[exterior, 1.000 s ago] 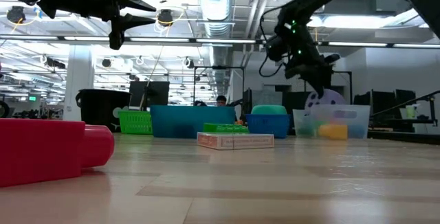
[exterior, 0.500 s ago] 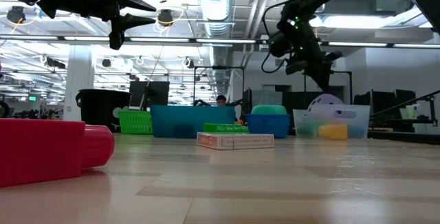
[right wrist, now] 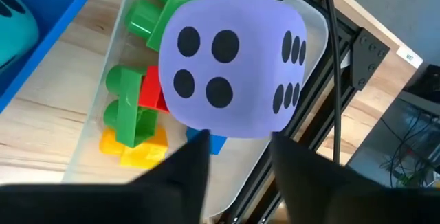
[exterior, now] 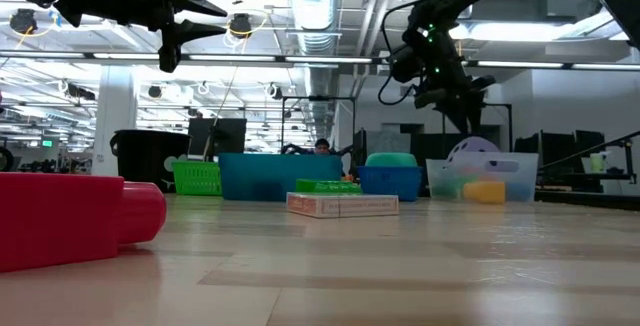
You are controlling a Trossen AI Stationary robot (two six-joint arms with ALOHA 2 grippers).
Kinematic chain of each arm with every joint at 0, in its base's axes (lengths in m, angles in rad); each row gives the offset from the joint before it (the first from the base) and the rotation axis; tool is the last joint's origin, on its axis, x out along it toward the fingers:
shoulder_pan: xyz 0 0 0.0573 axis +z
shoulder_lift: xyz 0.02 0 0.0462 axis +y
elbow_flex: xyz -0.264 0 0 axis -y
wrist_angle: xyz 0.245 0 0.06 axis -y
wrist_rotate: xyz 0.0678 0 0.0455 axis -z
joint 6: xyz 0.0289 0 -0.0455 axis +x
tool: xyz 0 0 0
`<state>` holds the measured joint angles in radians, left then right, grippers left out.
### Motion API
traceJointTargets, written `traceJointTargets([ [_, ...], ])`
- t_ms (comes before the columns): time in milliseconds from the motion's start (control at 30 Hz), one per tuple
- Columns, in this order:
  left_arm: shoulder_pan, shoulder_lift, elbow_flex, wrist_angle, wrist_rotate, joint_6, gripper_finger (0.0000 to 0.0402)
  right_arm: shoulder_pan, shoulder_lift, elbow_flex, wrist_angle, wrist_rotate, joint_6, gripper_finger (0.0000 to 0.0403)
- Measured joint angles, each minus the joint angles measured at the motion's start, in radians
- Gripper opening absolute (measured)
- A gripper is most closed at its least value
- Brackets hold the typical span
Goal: Pick & Place Toys
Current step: Put the purple dice into the blue bin
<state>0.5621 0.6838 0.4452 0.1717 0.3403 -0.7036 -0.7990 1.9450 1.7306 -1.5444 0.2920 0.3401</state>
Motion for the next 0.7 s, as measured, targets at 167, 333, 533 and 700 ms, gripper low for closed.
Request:
traceJointTargets([
  [167,0.000,0.000,0.000,0.000,0.000,0.000,0.0108,-0.007,0.000,0.000,0.018,0.004,0.008,0.0264],
  [333,0.000,0.000,0.000,-0.013,0.001,0.000,0.0108,-0.035,0.000,0.000,0.086,-0.004,0.008,0.0341],
  [533,0.000,0.000,0.000,-0.047,0.003,-0.007,0.0108,-0.071,0.003,0.000,0.114,-0.025,0.008,0.0367],
  [700,0.000,0.000,0.000,-0.052,0.002,-0.007,0.0108,-0.096,0.005,-0.014,0.126,-0.037,0.010,0.0359],
])
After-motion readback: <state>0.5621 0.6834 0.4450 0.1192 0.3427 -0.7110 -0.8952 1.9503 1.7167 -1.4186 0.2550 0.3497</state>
